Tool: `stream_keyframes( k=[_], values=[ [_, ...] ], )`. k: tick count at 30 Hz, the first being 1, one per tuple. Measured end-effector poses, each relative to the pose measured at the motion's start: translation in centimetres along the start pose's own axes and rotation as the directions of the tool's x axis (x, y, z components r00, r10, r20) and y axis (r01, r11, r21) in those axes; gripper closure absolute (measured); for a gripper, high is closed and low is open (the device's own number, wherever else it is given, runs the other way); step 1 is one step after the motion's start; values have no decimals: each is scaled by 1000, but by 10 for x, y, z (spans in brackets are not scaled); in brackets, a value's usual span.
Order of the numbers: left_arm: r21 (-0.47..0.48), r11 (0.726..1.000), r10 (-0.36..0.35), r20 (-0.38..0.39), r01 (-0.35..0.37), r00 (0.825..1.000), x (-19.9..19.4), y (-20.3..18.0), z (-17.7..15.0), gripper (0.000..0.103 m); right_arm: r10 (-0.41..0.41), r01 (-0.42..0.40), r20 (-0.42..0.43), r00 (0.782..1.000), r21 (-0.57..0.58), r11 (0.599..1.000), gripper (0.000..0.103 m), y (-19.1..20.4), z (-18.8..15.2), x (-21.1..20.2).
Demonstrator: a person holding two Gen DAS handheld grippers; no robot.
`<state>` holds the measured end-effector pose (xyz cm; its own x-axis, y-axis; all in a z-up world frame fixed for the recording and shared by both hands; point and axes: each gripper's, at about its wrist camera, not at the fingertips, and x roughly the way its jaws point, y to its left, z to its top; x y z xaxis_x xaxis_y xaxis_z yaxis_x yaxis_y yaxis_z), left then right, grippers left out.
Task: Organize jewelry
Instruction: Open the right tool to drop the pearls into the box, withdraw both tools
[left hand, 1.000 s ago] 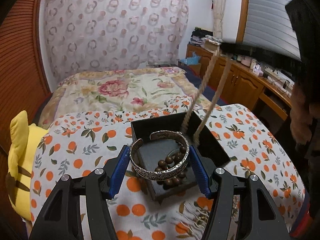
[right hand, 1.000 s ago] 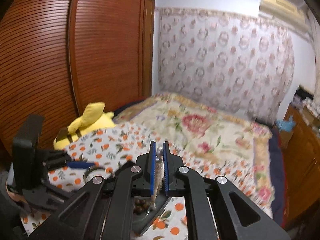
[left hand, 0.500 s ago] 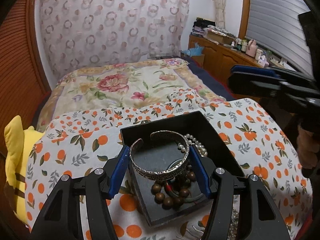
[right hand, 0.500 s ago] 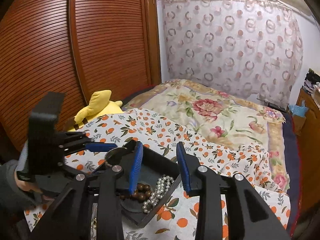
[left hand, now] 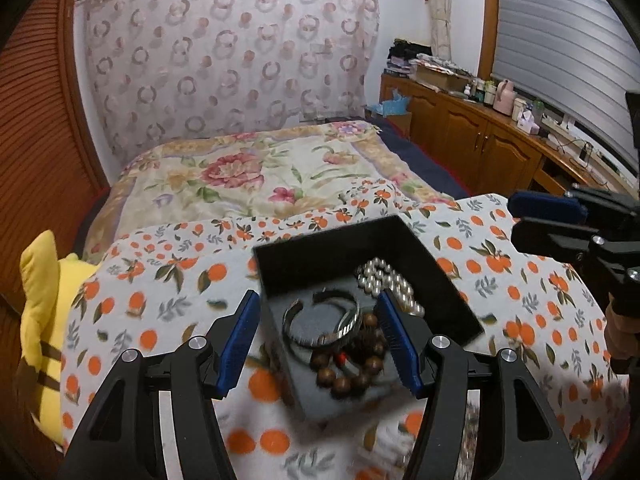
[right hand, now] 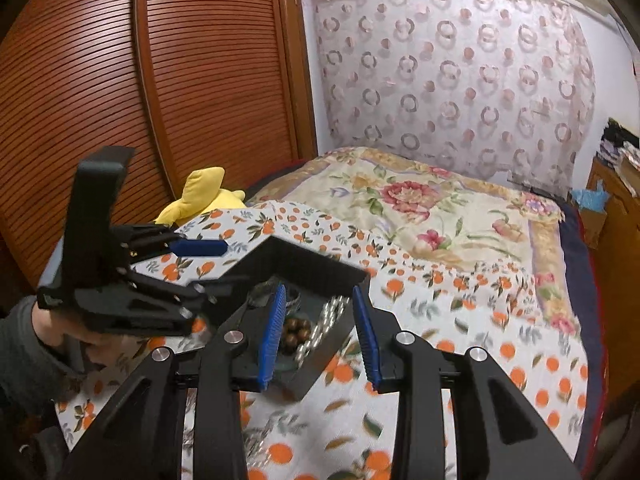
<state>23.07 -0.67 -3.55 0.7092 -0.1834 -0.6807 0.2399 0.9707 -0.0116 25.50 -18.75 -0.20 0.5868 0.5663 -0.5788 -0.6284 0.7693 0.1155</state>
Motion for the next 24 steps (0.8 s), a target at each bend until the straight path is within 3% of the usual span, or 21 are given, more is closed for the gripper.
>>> stream_keyframes(
  k=[11,17,24],
  values=[
    [-53,999,7,21,-6,1000,-52,10,-57,43,22,-21,-35,999,34,999,65,37,-50,-10],
    [-75,997,8,37,-5,999,-69,14,-78,27,24,-23,-66,998,12,1000,65,63,-65,-6],
    [-103,995,14,54,-9,998,-88,19,-104,19,38,-39,-119,992,-4,999,61,94,-84,7]
  ],
)
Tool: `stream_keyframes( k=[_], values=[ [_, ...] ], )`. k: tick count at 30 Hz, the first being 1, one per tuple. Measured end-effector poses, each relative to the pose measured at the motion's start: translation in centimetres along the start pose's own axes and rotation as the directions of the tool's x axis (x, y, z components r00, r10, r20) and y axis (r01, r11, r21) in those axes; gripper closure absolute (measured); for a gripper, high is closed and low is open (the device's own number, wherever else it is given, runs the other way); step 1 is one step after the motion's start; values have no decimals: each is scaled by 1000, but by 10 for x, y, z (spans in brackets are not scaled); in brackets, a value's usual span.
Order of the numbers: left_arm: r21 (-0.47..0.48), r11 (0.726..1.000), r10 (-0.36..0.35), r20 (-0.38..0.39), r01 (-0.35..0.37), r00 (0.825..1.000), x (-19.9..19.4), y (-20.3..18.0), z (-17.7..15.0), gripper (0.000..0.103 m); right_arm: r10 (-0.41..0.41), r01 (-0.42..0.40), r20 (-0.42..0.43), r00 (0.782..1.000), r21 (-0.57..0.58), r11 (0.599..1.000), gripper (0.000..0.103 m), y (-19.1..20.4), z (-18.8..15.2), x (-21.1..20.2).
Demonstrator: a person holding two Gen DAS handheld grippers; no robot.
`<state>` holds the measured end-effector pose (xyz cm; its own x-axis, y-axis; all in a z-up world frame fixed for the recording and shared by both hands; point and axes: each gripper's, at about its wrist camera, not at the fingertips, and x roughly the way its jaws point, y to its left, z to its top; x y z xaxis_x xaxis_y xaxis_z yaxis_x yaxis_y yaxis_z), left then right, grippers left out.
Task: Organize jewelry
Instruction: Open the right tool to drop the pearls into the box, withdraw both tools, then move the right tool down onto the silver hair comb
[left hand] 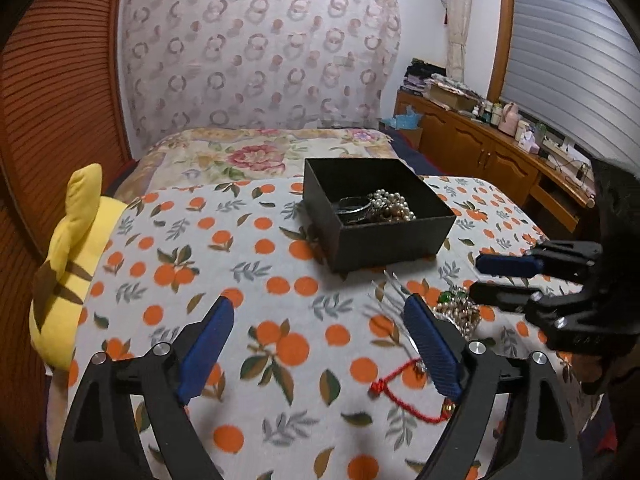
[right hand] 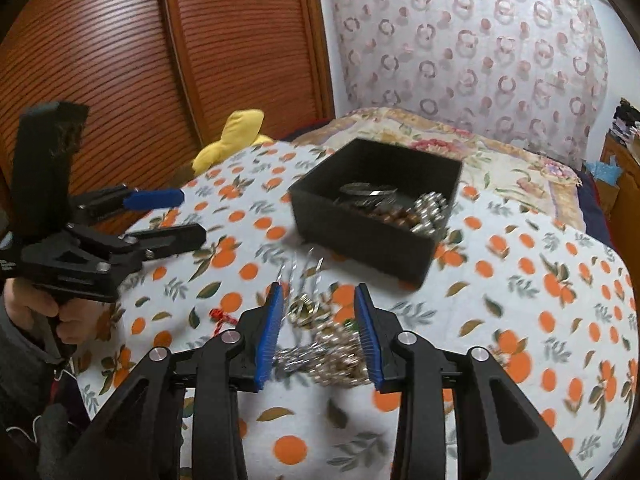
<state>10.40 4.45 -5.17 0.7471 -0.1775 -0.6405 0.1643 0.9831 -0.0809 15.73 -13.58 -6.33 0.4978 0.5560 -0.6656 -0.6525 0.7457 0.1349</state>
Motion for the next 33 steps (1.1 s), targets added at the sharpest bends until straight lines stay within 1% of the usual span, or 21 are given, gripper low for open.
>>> stream_keyframes(
  k=[1,6,8,10,18,22,24,26,30,33],
  values=[
    [-4,1000,0,1,0,1000,-2,1,-3,19,2,-2,-7,1000,-3,1000,59,3,-1,3],
    [-18,1000,-1,9,1,1000,-13,7,-13,18,-1,0,-43,999,-25,1000,56,20,-3,19],
    [-20,1000,-2,11,2,1000,-16,9,-16,17,-3,1,-54,999,-32,999,49,22,-3,23],
    [-24,1000,0,16,0,1000,-20,11,-20,17,-18,15,-73,997,-40,999,47,25,-3,30],
    [-45,999,-8,42,10,999,-38,15,-32,17,-26,17,-132,991,-70,997,47,32,-1,46],
    [-53,999,-7,46,10,999,-43,16,-35,17,-31,19,-148,988,-82,996,42,34,0,50],
    [-54,999,-6,43,9,999,-44,17,-36,17,-46,33,-152,987,-87,996,41,35,2,50],
    [-53,999,-6,40,8,999,-44,18,-38,17,-58,44,-156,986,-91,995,38,35,2,51],
    [-52,999,-11,32,12,999,-43,18,-42,17,-71,55,-180,981,-92,994,37,32,-2,56],
    [-52,998,-14,28,16,1000,-42,17,-44,17,-98,73,-181,979,-137,988,36,38,-4,58]
  ],
)
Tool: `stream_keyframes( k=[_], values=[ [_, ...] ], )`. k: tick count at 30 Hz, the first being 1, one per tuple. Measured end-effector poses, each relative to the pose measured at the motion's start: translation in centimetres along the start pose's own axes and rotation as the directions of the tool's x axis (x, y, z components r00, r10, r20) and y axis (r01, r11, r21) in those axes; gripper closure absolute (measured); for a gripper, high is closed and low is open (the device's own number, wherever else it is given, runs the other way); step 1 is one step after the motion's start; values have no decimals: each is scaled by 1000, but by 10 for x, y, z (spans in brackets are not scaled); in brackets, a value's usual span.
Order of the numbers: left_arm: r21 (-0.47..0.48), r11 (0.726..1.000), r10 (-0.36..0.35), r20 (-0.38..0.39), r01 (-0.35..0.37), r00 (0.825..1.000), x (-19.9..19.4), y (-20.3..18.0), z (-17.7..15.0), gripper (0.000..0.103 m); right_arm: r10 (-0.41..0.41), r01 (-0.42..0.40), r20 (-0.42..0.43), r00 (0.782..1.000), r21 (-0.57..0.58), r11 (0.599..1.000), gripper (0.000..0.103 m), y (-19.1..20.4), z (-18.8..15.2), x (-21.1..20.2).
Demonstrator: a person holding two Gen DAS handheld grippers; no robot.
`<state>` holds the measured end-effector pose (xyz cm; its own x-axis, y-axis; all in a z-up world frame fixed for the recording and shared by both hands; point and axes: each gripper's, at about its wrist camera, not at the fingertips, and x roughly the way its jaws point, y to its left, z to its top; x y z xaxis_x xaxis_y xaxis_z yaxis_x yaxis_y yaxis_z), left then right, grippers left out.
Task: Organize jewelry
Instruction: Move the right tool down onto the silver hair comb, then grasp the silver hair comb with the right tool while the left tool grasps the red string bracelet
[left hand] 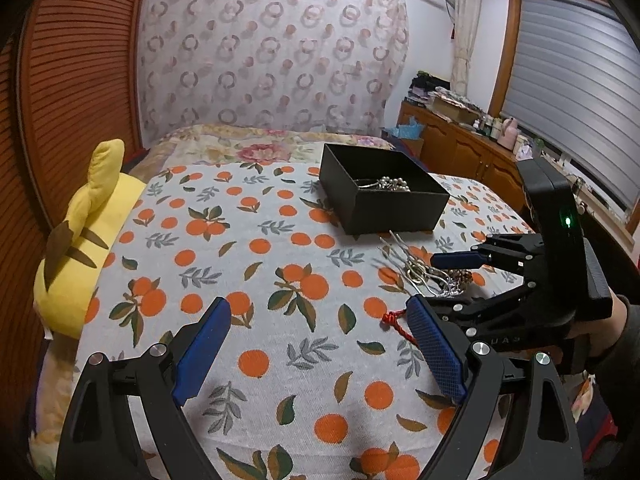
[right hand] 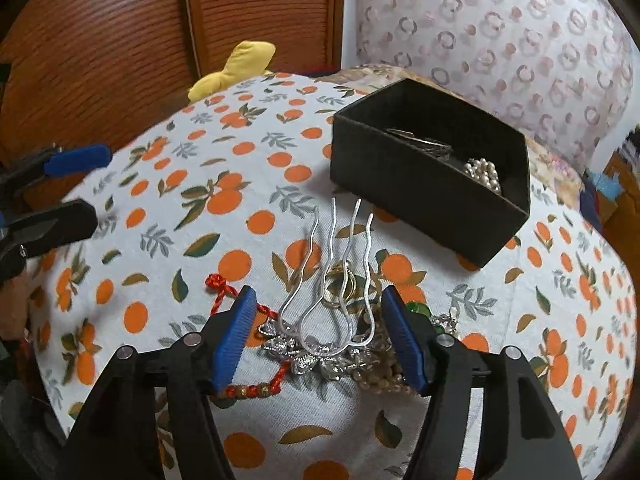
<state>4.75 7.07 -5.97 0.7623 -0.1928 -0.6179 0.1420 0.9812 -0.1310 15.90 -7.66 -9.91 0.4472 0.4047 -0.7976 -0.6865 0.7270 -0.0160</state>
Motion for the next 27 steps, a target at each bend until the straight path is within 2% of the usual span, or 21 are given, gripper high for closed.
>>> stream_keyframes(
  k=[2,4,11,19,24,27],
  values=[
    [1,1000,-1,0,1,1000,0,0,-1,17,-10,10,-3,1000,-17,1000,37,3,0,0],
    [1,1000,-3,1,3,1000,0,-1,-1,17,-16,16,1,1000,-32,999,44,5,-2,-1],
    [4,1000,-12,-14,12,1000,7,-3,-3,17,-1,2,27,1000,-13,1000,44,2,-5,-8],
    [28,999,-34,-49,35,998,17,-12,-6,17,15,-20,122,992,34,999,44,-9,-7,-43],
    [57,996,-65,-84,70,994,26,-24,-4,17,1,-9,152,988,52,999,44,-19,-12,-62],
    [87,992,-83,-109,93,991,34,-35,-1,28,-16,7,157,988,61,998,44,-26,-18,-70]
  ],
)
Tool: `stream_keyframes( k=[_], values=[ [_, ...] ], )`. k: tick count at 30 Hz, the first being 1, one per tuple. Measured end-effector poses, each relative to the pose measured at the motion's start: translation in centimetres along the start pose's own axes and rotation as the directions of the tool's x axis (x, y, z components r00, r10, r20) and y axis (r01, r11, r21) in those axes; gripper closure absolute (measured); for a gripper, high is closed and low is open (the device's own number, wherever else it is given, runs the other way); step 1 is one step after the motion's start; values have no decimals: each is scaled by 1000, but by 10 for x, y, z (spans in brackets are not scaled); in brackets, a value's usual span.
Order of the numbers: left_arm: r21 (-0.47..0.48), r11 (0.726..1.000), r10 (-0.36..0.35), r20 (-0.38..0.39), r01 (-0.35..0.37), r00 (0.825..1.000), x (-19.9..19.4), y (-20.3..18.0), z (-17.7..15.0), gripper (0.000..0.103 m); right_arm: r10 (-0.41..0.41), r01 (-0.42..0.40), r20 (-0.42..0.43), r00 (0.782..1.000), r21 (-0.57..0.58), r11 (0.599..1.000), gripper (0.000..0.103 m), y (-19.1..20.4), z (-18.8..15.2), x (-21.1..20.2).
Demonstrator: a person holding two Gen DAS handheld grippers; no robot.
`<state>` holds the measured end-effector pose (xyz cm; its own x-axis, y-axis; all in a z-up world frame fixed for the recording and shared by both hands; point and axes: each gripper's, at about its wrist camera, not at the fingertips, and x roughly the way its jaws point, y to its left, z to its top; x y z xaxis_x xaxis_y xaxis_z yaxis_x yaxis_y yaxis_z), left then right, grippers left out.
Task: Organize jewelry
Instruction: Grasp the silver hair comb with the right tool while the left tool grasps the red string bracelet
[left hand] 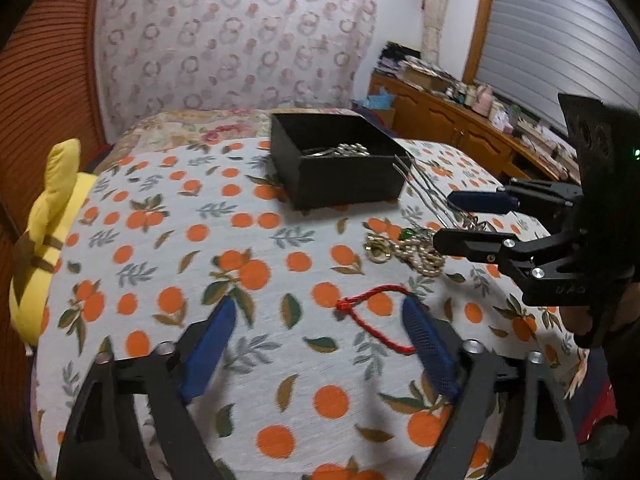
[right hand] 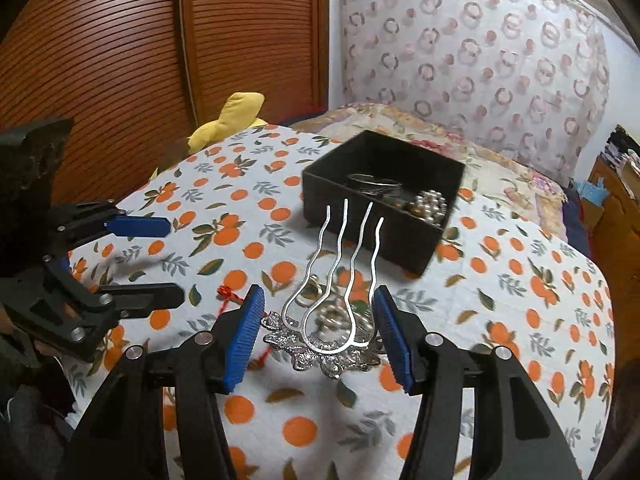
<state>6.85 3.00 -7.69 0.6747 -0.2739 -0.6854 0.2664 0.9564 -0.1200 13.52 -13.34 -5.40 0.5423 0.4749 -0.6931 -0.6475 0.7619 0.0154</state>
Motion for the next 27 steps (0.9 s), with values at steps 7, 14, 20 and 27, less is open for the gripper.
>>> stream_keyframes(
  k=[7,14,20,27],
  values=[
    [44,999,-21,-77,25,997,26,-14,8,61,-16,16,8,1000,28,999,44,-12,-9,-7],
    [84,996,14,-119,-3,993,43,-19,6,74,-15,14,11,1000,33,999,44,-14,-13,-8],
    [95,995,21,-107,-10,994,42,-20,5,96,-16,16,11,1000,31,999,44,-14,-13,-9],
    [59,998,22,-21,-21,1000,23,-15,20,96,-15,14,32,999,33,999,44,-16,-9,-13]
  ],
)
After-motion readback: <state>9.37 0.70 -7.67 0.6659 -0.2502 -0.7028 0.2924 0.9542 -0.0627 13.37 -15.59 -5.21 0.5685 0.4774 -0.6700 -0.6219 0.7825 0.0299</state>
